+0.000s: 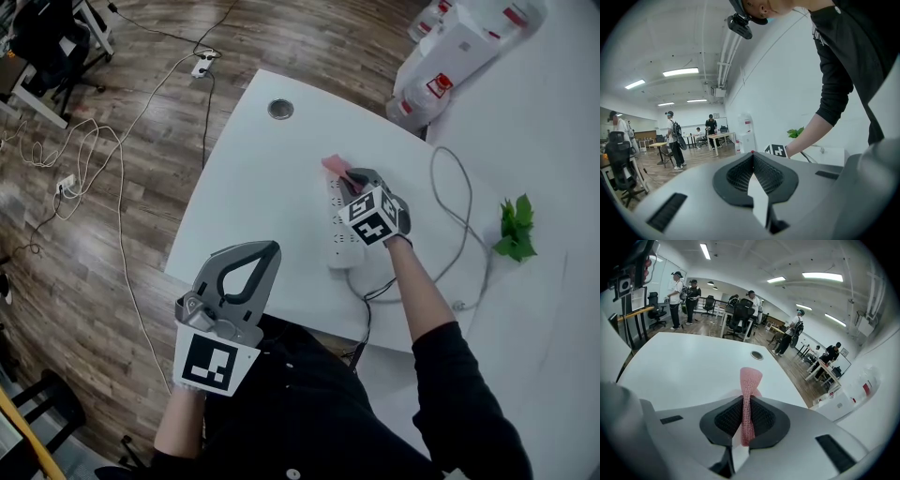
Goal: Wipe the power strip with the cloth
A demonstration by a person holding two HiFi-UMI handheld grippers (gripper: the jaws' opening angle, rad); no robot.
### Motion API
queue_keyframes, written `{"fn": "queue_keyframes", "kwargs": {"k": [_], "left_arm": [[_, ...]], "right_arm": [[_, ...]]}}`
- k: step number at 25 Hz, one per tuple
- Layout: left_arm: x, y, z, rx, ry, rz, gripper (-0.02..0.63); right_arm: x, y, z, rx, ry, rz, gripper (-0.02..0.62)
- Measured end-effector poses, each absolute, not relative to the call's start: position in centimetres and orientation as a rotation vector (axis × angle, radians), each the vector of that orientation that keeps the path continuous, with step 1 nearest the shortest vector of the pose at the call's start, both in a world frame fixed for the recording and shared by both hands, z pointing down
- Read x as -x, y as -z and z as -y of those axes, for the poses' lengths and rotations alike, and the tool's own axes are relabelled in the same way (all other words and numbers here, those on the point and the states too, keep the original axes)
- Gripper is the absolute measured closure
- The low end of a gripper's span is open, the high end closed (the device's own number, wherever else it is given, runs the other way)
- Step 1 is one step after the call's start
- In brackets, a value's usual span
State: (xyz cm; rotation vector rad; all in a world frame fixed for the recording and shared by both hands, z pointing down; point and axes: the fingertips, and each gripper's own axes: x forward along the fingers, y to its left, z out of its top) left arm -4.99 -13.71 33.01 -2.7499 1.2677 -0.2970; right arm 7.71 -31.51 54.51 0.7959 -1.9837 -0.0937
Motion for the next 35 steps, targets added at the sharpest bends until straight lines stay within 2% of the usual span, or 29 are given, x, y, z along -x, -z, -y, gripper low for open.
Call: {"fn": "queue_keyframes", "kwargs": {"k": [35], "left_arm": [[2.7,-32.1,12.5,2.761,0.263,-1.190,0.592]], "right_arm": [[-6.7,-56.1,20.2,-0.564,0.006,2.098,0.543]]}}
